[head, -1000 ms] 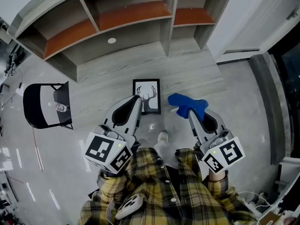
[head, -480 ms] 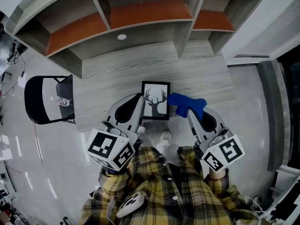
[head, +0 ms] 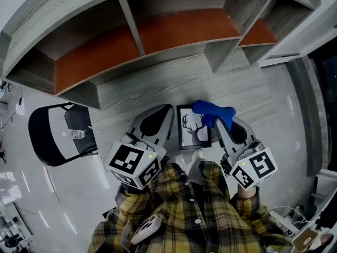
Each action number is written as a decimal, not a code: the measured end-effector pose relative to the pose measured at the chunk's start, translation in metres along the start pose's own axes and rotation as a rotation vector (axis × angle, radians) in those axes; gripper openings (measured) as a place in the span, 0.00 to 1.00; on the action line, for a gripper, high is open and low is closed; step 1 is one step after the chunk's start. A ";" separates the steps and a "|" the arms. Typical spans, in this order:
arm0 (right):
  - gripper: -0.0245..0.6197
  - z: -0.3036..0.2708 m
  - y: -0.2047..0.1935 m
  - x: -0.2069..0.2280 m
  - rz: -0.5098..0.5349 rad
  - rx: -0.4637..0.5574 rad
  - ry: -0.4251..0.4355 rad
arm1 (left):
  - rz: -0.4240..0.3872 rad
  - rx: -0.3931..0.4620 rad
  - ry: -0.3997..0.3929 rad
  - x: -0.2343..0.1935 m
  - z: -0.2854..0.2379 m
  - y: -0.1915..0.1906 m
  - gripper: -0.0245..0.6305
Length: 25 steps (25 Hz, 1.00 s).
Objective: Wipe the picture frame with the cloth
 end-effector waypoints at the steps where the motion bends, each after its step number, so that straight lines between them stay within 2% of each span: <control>1: 0.10 -0.009 0.000 -0.002 -0.007 0.005 -0.016 | 0.004 -0.009 -0.018 -0.009 -0.003 -0.002 0.04; 6: 0.10 -0.040 -0.010 0.003 -0.036 0.014 -0.090 | 0.027 -0.080 -0.108 -0.034 -0.022 -0.026 0.04; 12: 0.10 -0.048 -0.020 0.019 -0.098 -0.015 -0.148 | 0.063 -0.199 -0.176 -0.032 -0.052 -0.060 0.04; 17: 0.10 -0.048 -0.030 0.031 -0.126 -0.052 -0.151 | 0.087 -0.304 -0.166 -0.030 -0.071 -0.100 0.04; 25: 0.10 -0.051 -0.046 0.049 -0.149 -0.104 -0.130 | 0.211 -0.438 -0.116 -0.022 -0.094 -0.168 0.05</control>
Point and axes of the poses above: the fingertips, and each gripper's own axes: z backward along the fingers, x to its right, y out of its top, the point moved 7 cm from there along z, backward along the fingers, and after that the axes turned 15 degrees about -z, right-handed, at the moved point
